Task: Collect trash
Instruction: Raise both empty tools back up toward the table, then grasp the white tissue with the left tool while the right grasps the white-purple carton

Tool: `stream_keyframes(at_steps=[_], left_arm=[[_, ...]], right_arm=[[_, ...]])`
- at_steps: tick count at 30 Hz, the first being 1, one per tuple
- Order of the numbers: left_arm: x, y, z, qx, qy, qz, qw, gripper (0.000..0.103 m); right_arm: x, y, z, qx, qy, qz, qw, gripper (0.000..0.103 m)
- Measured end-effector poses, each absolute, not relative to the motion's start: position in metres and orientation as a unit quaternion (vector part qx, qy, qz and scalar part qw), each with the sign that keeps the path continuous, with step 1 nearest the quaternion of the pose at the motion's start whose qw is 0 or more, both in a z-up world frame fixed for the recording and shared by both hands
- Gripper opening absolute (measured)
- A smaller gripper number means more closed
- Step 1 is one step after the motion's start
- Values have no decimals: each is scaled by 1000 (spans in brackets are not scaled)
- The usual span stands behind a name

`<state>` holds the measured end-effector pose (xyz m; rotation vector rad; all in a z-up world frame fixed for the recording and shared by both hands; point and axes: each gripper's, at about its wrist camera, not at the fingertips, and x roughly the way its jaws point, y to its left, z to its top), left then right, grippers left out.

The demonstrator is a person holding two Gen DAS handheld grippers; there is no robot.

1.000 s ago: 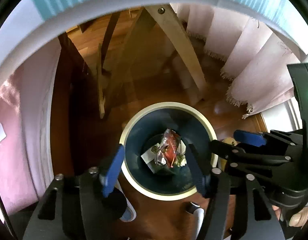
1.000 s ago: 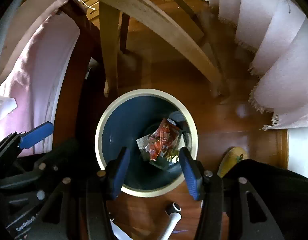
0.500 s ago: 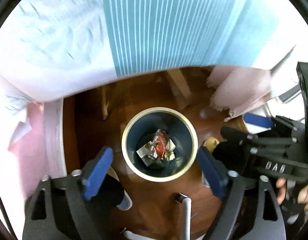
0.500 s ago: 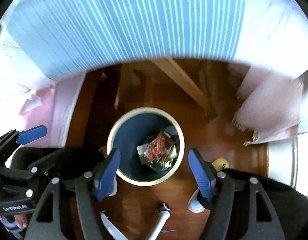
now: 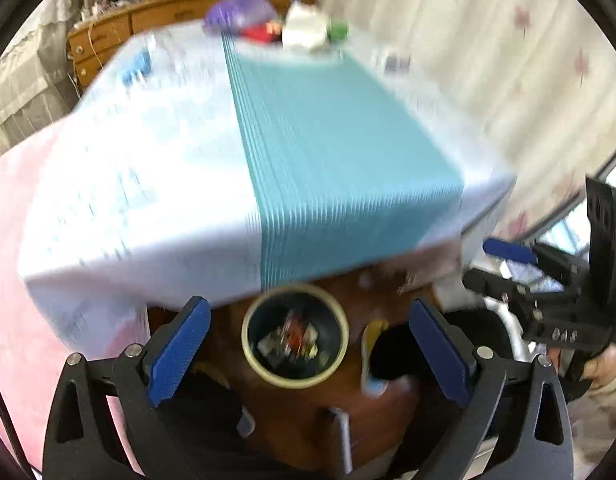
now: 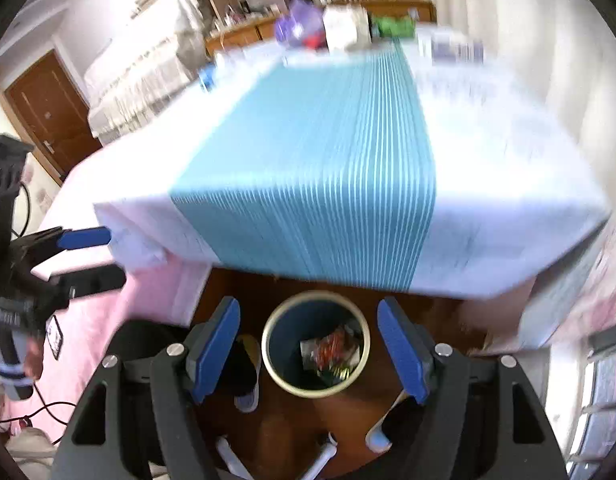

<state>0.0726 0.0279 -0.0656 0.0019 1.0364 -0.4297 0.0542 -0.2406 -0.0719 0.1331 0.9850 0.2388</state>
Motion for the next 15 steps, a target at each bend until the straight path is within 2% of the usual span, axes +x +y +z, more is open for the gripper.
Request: stream_keyframes(at_steps=[6,9,15], left_arm=[[116,18,8,17,439,-188,879,99],[142,5,37,48,410,-179,893,99],[201,-19,62,94,382,-178,902,99]], right_arm=[[81,-259,-4,55,422,97,900,73],[104,-272,21,49,401,67,912,80],[171,-304,44,98,390,29,915,81]])
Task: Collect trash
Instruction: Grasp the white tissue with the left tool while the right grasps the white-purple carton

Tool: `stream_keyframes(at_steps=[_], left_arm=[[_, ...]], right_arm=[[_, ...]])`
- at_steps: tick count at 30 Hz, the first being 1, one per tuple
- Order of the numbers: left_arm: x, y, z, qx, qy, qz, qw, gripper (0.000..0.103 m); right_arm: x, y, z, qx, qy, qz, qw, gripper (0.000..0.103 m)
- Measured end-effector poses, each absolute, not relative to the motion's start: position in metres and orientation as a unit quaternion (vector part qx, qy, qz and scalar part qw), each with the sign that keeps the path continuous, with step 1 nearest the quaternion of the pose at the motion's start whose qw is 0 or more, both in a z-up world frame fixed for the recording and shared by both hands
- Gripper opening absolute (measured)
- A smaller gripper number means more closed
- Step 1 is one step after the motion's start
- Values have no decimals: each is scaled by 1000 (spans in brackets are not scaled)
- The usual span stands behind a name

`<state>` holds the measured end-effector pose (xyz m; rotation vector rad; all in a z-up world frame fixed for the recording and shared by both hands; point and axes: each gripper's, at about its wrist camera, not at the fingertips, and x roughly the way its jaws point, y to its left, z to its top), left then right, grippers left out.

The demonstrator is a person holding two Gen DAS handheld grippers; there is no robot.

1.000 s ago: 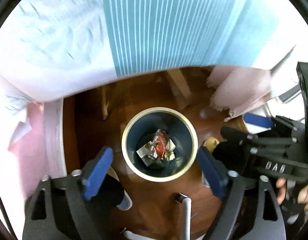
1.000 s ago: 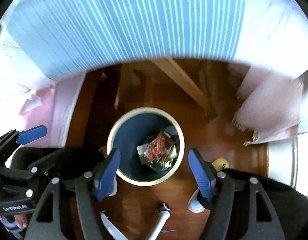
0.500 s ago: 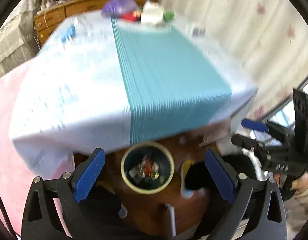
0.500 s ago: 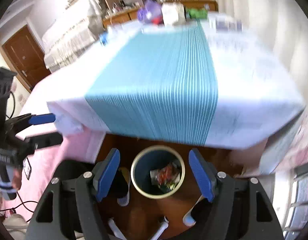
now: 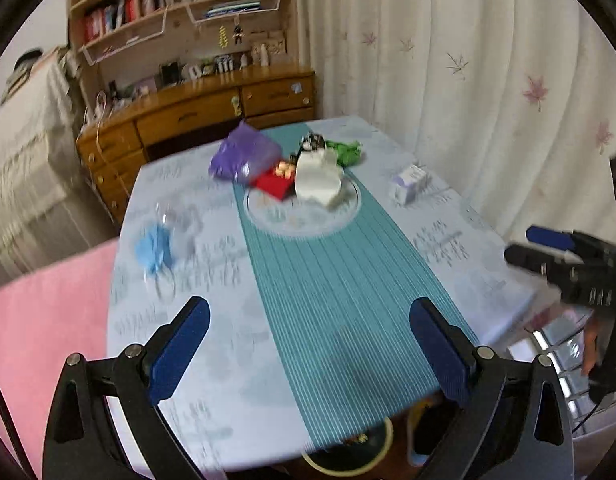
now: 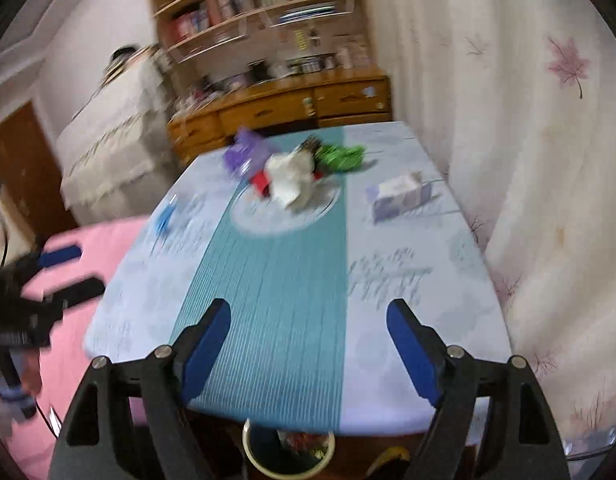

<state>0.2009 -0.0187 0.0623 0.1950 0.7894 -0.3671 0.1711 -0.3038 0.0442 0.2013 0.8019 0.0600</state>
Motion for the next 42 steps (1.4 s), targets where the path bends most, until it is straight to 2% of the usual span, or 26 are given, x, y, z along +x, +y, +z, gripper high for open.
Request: stream_keyframes(at_steps=[6,14,20,25,28,32,35,39,40,42], left_arm=[[277,-53,50,137,372,-164,903,99],[389,-73,11,121,406,-172,890,99],[444,-84,-23,120,433,-206,869,99],[466,-99,-35,148,427,-220,864,99],[473,-110,-38,166,417,-238,861,99],[480,-124,-40,186,404,-266,855,99],[488,-134,-43,188,407,-295,844,99],[493,-147,-46,190,405,-317,836,99],[494,-149,-46,186,407,-320,835,95],[493,-154,-47,178,412,-325,832,73]], right_arm=[[254,-346,38,170,409,-25,896,81],[355,-388,-11,250,456,-103,848,82],[404,-398,-56,268,490,-143,817,82],[424,-393,-74,235,507,-152,815,83],[427,-388,-77,214,505,-131,826,80],[422,-383,-74,200,499,-81,840,58],[418,-383,-74,207,498,-49,841,53],[414,-385,-75,208,491,-25,846,52],[413,-385,-75,208,488,-21,847,51],[413,-386,-76,209,484,-15,850,51]])
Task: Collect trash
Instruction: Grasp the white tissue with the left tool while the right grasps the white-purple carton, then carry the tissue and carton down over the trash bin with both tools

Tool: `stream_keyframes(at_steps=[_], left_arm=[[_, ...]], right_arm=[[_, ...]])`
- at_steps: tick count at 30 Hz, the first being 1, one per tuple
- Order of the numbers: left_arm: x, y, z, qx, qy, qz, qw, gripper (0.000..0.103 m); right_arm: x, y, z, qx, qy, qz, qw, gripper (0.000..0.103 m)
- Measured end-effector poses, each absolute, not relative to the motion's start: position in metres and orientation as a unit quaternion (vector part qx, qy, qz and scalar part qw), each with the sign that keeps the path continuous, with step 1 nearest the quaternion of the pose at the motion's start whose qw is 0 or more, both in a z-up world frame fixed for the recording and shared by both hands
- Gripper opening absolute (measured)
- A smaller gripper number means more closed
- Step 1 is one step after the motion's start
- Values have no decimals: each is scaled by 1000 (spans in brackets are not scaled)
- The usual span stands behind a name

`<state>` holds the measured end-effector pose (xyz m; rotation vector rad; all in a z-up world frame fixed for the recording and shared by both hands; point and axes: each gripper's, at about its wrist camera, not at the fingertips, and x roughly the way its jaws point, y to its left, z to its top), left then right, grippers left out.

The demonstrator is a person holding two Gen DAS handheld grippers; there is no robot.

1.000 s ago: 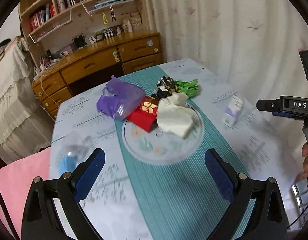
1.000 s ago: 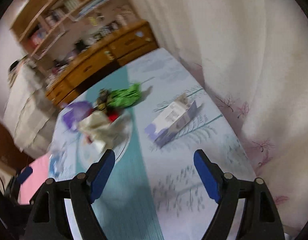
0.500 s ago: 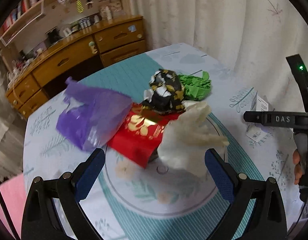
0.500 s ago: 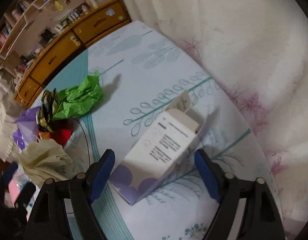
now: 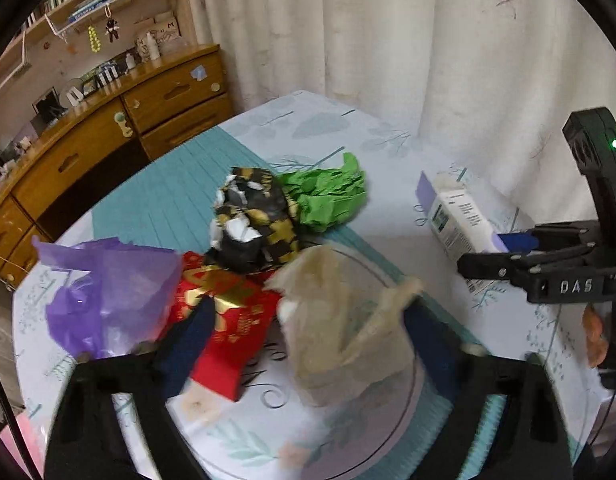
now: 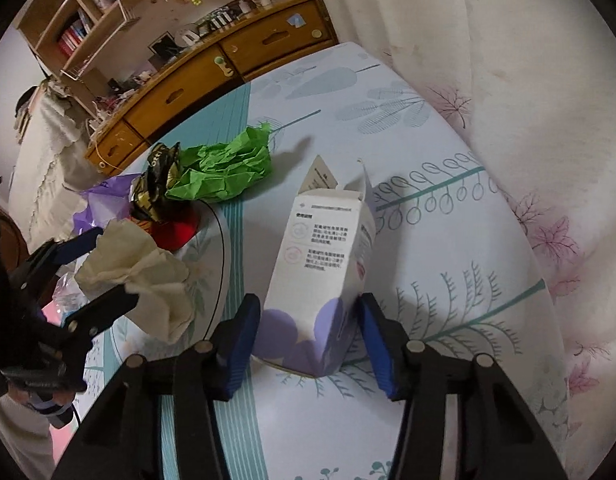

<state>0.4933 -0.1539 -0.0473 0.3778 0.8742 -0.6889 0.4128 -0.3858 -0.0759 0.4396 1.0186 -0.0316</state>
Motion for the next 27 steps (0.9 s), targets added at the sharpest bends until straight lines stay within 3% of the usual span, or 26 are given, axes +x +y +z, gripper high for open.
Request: stream_keyframes(at_steps=[1,2,3,5,7,13,27], left_arm=[[493,-156,-48,175,417,-327,830,54],[492,-158,-49,170,421,-328,829,44],[489,-158,-48,169,417,-319,834,44],[480,-159,-46,168,411,-307,841,26],[470,-158,-45,164,417,-290,845,22],[422,-154,-33,162,427,-261,850,18],[241,-95,32,129,407,-261,866,18]], right_arm=[[412,-386,-76,209,482,-11,851,50],[411,-387,-76,211,480,-8,851,49],[410,-388,-77,213,480,-5,851,48],[407,-388,-76,216,481,1,850,46],[403,-387,-76,216,482,4,849,44],[378,-377,-70,228,481,18,846,37],[228,-322,-14,234,420,98,871,36]])
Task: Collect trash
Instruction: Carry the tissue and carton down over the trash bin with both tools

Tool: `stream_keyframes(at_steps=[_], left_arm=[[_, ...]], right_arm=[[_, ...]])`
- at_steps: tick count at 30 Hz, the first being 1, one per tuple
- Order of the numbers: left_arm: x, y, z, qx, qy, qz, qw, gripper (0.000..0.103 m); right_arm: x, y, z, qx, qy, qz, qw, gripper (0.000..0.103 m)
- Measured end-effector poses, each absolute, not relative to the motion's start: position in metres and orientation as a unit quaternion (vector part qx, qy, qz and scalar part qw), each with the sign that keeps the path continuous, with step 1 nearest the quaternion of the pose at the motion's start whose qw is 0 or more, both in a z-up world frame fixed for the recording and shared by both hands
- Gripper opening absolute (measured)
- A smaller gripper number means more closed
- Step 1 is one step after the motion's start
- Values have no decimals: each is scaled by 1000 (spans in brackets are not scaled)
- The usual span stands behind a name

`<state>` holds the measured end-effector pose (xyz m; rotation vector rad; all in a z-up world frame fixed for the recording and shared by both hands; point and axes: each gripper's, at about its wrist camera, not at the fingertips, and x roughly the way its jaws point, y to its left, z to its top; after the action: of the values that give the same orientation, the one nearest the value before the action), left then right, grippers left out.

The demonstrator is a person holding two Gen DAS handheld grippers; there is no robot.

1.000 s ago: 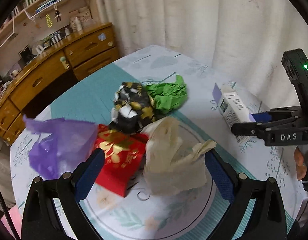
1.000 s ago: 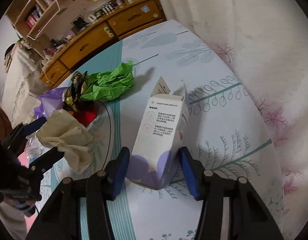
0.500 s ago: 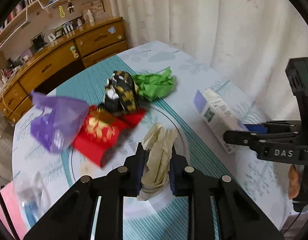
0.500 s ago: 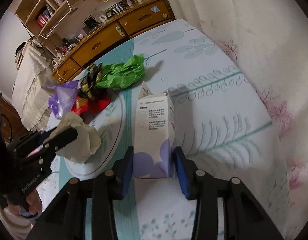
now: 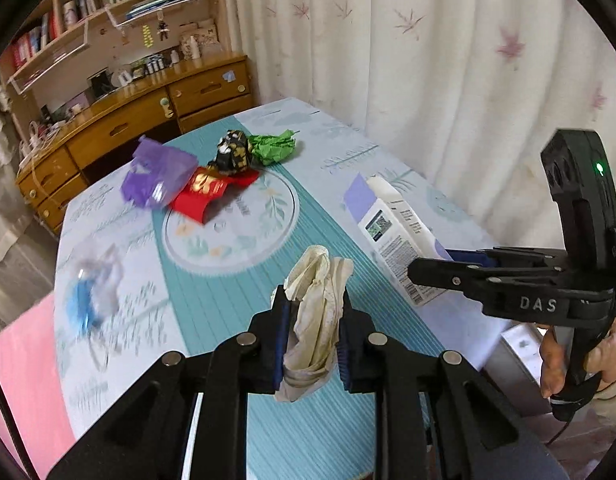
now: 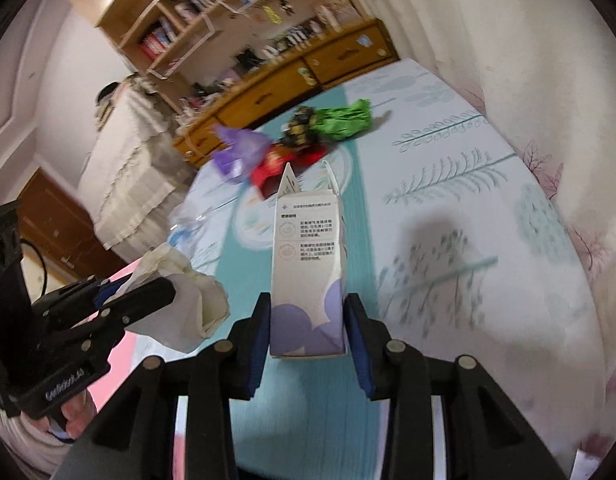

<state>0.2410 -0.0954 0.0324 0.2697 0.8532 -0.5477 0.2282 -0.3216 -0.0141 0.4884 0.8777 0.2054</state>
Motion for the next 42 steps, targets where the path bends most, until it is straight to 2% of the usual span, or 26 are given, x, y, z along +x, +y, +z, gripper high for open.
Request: stream_keyframes(at_steps=[10,23,35,42], left_arm=[[131,-59,28,85,398,-251,878,18],[24,-57,-51,57,377,-232,895,18],[8,-57,-134,73,415,-197,885,18],[26,-42,-193,15,478,-188,858,18]], right_arm=[[107,-289,8,202,371,145,895,36],[10,-240,-42,88,368,191,906,36],[6,-229,-138,102,447,181,870,35],[17,-225,-182,125,494,173,843,35]])
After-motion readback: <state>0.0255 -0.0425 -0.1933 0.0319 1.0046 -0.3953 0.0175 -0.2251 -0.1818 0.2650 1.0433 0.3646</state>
